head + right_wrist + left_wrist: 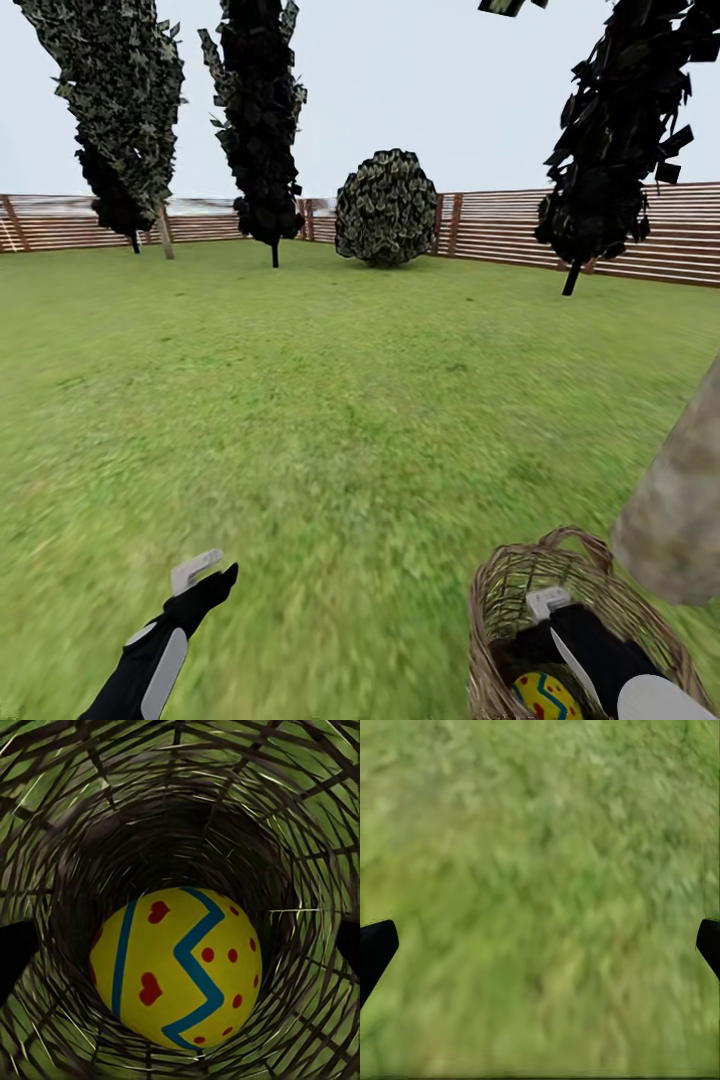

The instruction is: Take the three Easter eggs out of the wicker basket on the lawn in the garden, then place them on the lawn next to a single tree (choose any tree) so that all three eggs are next to the same tree and none are left in the basket.

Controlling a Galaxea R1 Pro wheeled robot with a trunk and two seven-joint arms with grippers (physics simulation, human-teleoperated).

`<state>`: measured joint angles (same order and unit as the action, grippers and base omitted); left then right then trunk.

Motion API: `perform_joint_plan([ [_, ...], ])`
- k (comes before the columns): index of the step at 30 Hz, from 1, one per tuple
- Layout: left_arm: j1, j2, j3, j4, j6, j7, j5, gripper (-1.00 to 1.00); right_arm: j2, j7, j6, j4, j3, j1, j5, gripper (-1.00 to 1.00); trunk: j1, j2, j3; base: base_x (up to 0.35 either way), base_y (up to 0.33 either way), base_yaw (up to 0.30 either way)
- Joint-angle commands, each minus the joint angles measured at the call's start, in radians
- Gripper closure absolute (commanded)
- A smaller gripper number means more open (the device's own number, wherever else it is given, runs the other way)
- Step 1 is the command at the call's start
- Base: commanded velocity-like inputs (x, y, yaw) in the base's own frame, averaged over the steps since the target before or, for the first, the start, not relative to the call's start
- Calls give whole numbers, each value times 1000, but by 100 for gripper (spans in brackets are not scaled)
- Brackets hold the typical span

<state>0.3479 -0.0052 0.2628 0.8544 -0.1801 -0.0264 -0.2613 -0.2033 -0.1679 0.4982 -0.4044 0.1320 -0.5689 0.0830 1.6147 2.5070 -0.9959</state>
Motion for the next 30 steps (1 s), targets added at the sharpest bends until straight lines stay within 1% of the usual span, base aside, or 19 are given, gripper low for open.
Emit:
perform_joint_plan([
  [1,0,-3,3,2,-7,-3,-10,-100,-1,-7,5,-2,3,0,9,-100,0,1,-5,0,0,0],
  [13,0,-6,2,2,-7,-3,-9,-100,-1,-5,5,-2,3,0,9,-100,6,4,-51,0,0,0],
  [15,0,-6,-4,2,-7,-3,-9,-100,-1,-6,5,-2,3,0,9,-100,6,4,-59,0,0,0],
  [17,0,-6,-18,2,-6,-3,-9,-100,-1,-6,5,-2,3,0,9,-100,7,4,-67,0,0,0],
  [18,0,-7,-26,2,-6,-3,-9,-100,-1,-6,5,-2,3,0,9,-100,7,4,-67,0,0,0],
  [21,0,-7,-33,2,-2,-3,-9,-100,-1,-6,5,-2,3,0,9,-100,7,4,-67,0,0,0],
  [30,0,-7,-34,2,2,-3,-9,-100,-1,-6,5,-2,3,0,9,-100,7,4,-67,136,0,0],
])
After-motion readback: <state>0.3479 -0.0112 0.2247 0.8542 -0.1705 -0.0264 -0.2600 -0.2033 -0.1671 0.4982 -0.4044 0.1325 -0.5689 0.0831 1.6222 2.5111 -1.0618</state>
